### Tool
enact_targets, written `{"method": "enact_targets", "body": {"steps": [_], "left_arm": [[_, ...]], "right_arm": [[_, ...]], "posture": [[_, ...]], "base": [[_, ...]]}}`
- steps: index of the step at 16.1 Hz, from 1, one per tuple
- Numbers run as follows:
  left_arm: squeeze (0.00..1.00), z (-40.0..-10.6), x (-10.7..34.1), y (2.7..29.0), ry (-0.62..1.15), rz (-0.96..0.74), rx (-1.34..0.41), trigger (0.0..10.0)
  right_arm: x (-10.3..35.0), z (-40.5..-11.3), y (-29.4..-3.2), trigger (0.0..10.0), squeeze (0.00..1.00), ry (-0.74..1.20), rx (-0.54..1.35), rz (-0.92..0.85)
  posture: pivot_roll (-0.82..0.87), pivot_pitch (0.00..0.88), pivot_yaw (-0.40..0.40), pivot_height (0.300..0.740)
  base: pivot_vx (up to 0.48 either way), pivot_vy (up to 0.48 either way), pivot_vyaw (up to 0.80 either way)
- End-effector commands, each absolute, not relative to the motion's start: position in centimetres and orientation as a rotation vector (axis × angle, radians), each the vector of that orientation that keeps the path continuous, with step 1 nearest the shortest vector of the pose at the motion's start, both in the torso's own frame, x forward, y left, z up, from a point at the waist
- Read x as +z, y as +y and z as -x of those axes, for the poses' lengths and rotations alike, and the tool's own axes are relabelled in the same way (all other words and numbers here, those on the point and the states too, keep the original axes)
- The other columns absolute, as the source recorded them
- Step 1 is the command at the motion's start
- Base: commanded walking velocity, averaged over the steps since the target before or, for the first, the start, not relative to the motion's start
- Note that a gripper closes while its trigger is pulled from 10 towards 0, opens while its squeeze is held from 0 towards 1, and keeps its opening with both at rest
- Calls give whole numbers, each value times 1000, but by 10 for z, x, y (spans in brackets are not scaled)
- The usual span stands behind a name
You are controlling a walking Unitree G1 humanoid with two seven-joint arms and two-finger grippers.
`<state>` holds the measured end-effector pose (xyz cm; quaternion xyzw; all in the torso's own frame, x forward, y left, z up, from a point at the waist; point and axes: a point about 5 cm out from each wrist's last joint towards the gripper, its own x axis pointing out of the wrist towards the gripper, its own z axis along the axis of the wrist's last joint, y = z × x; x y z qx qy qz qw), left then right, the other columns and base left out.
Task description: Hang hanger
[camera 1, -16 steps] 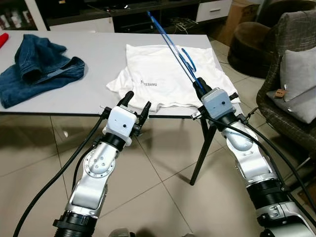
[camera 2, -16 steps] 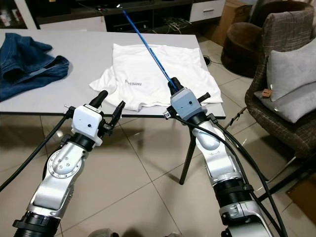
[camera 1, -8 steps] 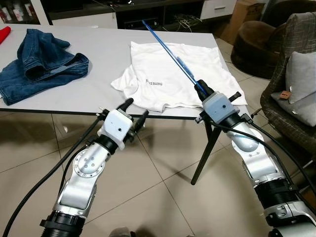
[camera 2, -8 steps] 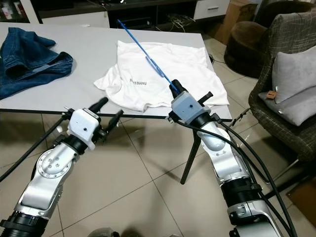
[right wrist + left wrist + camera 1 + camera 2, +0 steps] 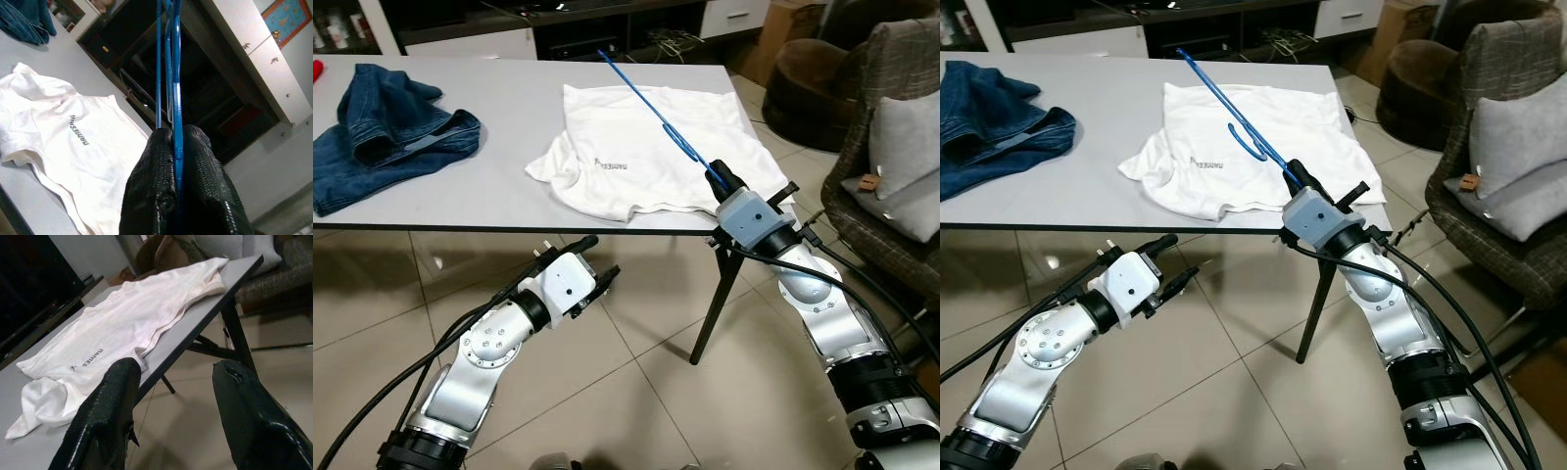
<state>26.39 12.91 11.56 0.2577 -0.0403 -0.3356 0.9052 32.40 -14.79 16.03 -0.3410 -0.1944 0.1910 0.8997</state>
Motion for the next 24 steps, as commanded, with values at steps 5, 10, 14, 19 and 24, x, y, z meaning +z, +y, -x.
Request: {"method": "enact_targets", "body": {"steps": [5, 10, 14, 19, 24], "left_arm": [[0, -250, 104, 98, -76, -524, -807, 10000], [0, -252, 105, 100, -83, -538, -800, 10000], [0, -253, 106, 99, -88, -538, -797, 10000], [0, -253, 107, 99, -95, -529, -793, 10000], [0, -252, 107, 99, -98, -530, -788, 10000]], "right_arm": [[169, -326, -120, 10000, 0, -503, 428, 747], [172, -330, -125, 10000, 0, -504, 409, 744], [171, -329, -121, 10000, 0, -508, 413, 739], [169, -329, -123, 10000, 0, -505, 412, 738], [169, -329, -124, 10000, 0, -506, 419, 741]], "posture": [[3, 29, 9, 740], [3, 26, 8, 740], [2, 25, 9, 740], [2, 27, 8, 740], [4, 25, 5, 740]], "base": [[285, 0, 0], [353, 0, 0], [341, 0, 0], [343, 0, 0], [359, 0, 0]]}}
